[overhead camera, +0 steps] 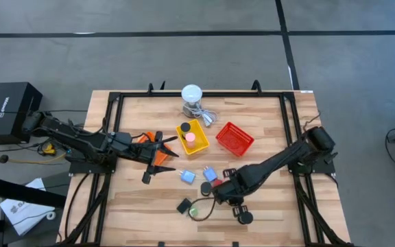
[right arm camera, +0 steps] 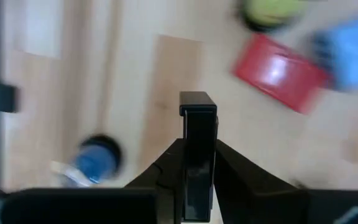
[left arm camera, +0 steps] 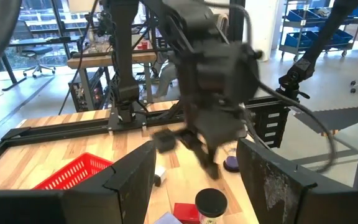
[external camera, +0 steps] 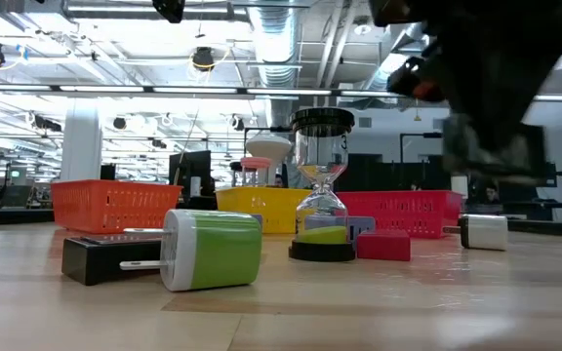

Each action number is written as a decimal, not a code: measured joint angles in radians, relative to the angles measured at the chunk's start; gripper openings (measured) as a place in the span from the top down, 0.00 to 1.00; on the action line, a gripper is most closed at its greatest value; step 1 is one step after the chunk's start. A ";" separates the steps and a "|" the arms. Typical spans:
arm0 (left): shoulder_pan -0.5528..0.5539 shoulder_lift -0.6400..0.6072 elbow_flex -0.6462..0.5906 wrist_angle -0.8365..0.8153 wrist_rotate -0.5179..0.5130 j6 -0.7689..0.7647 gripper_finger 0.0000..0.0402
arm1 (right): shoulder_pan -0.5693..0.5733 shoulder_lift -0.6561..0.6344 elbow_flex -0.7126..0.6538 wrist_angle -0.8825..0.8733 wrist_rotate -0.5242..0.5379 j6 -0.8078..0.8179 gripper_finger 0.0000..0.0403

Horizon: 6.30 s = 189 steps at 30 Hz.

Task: Pick & Place Office items
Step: Put the right black digital clock into the red basket, then put the left large blue charger adapter into the orange basket, then put the green hourglass into the yellow basket

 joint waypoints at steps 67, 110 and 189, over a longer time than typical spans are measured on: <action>-0.014 0.022 -0.001 -0.124 -0.009 -0.007 0.46 | -0.646 -0.020 -0.141 -0.129 0.148 -0.384 0.62; 0.100 0.758 0.036 0.067 0.124 0.018 0.29 | -0.217 -0.944 -0.791 0.784 0.174 -0.233 0.50; 0.187 -0.015 -0.226 -0.669 -0.237 -0.341 0.34 | -0.218 -0.926 -0.832 0.860 0.174 -0.251 0.50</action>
